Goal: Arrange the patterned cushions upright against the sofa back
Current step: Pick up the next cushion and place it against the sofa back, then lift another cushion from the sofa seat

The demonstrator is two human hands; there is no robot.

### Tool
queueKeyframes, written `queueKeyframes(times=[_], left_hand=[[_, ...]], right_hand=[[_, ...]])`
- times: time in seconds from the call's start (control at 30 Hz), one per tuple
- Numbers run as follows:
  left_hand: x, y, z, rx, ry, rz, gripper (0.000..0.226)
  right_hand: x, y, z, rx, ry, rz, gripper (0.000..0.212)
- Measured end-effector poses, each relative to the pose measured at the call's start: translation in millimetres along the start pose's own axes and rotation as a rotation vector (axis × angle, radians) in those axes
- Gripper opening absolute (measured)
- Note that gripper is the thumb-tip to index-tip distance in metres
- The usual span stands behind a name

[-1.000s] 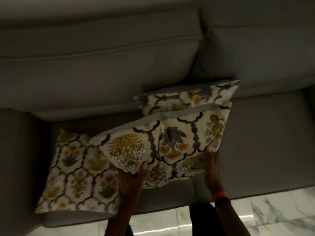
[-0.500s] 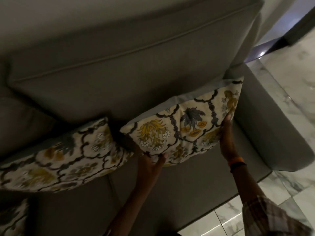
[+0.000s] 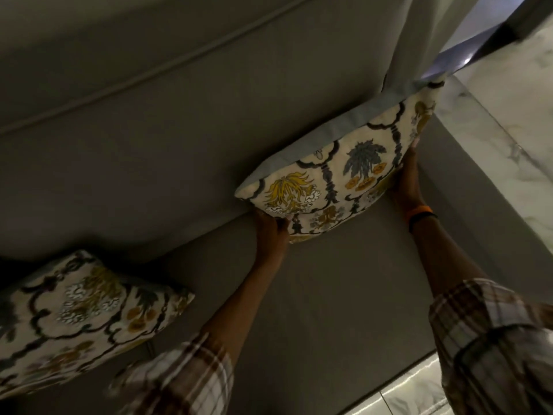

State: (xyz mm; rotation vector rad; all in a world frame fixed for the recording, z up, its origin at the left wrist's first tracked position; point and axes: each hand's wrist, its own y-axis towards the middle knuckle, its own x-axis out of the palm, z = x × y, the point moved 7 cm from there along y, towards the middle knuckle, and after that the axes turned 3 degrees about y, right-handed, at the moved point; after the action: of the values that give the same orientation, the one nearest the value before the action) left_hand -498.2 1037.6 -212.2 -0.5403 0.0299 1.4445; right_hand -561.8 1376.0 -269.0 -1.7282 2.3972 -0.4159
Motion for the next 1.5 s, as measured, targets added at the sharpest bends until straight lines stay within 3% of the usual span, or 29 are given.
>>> queueKeyframes(times=[0.1,0.17,0.27,0.33,0.4,0.5,0.6,0.7,1.0,1.27,1.4,1.5], left_hand=[[4,7,-3,-0.02,0.014,0.051,0.057],[1,1,-4,0.025,-0.025,0.06,0.069],[-10,-12,-14,0.063,-0.1,0.049,0.089],[-24,-23,-20,0.099,0.074,0.061,0.098],[-44,-40,-31,0.196,0.372,0.096,0.099],[-65,-69,-63,0.304,0.745,0.01,0.097],[-95,-104,-109,0.325,0.864,-0.123,0.091],[-142,-146,-161,0.281,0.915,-0.171,0.086],[-347,-286,-300,0.148,0.911,-0.133,0.077],[-599,-401,-438,-0.017,0.916,0.044,0.078],[-710,-437,-492,-0.052,0.884,0.189,0.084],[-778,-453,-533,-0.303,0.703,0.302,0.097]], right_hand=[[0,-3,1,0.002,-0.037,0.088,0.09],[8,-29,-12,-0.018,-0.071,0.201,0.089],[30,-85,-20,-0.115,-0.126,0.352,0.067],[44,-125,-4,-0.084,-0.289,0.454,0.069],[66,-168,18,0.036,-0.532,0.482,0.084],[121,-221,52,0.036,-0.908,0.277,0.096],[187,-271,87,-0.033,-1.14,-0.002,0.096],[252,-323,115,-0.087,-1.229,-0.209,0.095],[455,-491,182,-0.166,-1.349,-0.54,0.092],[694,-653,237,-0.186,-1.301,-0.609,0.086],[783,-710,277,-0.026,-1.164,-0.555,0.105],[816,-735,309,0.216,-0.89,-0.453,0.109]])
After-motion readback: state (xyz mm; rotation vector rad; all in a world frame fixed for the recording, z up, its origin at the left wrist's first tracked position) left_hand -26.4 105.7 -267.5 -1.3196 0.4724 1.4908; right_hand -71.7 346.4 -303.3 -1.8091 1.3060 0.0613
